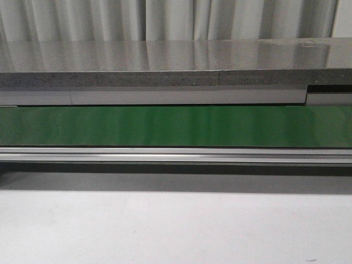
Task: Move button from right to left
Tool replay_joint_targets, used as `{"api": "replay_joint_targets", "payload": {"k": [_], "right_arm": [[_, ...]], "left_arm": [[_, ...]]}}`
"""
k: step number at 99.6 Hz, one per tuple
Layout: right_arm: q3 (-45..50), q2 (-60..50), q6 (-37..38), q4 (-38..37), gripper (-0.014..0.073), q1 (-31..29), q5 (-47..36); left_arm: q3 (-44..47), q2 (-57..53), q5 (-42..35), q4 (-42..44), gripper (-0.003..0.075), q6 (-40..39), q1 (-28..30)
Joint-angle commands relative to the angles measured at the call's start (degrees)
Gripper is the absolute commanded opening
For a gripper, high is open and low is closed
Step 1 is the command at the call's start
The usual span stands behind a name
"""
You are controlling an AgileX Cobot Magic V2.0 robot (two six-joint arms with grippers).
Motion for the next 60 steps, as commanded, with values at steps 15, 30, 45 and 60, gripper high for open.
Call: {"api": "replay_joint_targets", "payload": {"k": [15,30,45,60], "right_arm": [[-1.52,0.56,-0.48,-0.17,-0.0068,0.13,-4.74],[-1.52,0.56,-0.48,-0.17,-0.0068,0.13,-4.79],[-1.18,0.5,-0.48,-0.29,-0.0068,0.08,-5.44],[2.4,0.45,3.2,-6.46,-0.0068,0.08,-16.58]], "left_arm": [[2.63,-1.71,-4.61,-0.6,-0.002,-0.37,-0.47],[2.63,-1.71,-4.61,-0.6,-0.002,-0.37,-0.47],[2.63,-1.71,-4.61,-0.6,-0.002,-0.37,-0.47],[2.63,-1.71,-4.61,-0.6,-0.002,-0.37,-0.47]]}}
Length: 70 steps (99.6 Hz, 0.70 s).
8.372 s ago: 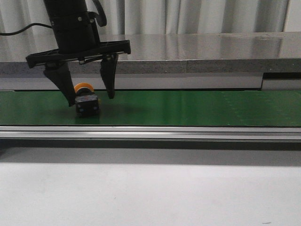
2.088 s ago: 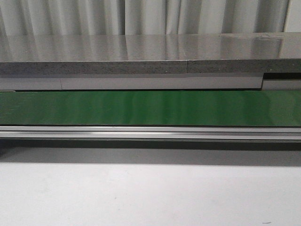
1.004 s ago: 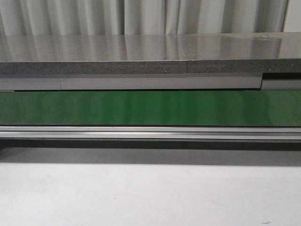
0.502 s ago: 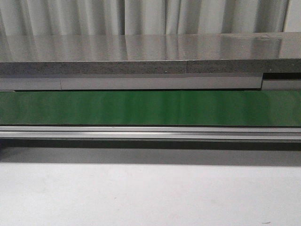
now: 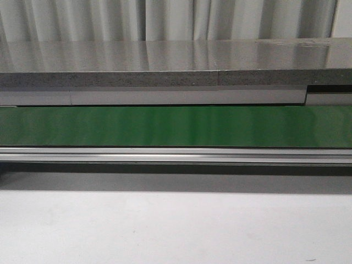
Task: Move button from right to left
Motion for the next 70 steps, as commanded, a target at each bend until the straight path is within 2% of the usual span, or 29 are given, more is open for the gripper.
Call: {"api": "replay_joint_targets", "payload": {"k": [1,10,19,41,55,59,70], "right_arm": [[1.13,0.45,3.94,-5.67,-0.0068,0.08,-13.18],[4.37,0.1,14.1,-13.91,-0.0068,0.08,-20.66],[7.22,-1.48,19.81,-17.63,-0.0068,0.08,-20.51],[12.58,-9.65,20.09,-17.85,-0.0068,0.08,-9.73],[17.6,-12.97,20.2,-15.32,-0.0068,0.16,-11.85],[17.36,-12.87,20.2,-15.3,-0.0068,0.27,-9.37],[17.31,-12.87,20.2,-15.93,-0.0068,0.27,-9.2]], "left_arm": [[2.63,-1.71,-4.49,-0.6,-0.002,-0.37,-0.47],[2.63,-1.71,-4.49,-0.6,-0.002,-0.37,-0.47],[2.63,-1.71,-4.49,-0.6,-0.002,-0.37,-0.47],[2.63,-1.71,-4.49,-0.6,-0.002,-0.37,-0.47],[2.63,-1.71,-4.49,-0.6,-0.002,-0.37,-0.47],[2.63,-1.71,-4.49,-0.6,-0.002,-0.37,-0.47],[2.63,-1.71,-4.49,-0.6,-0.002,-0.37,-0.47]]}}
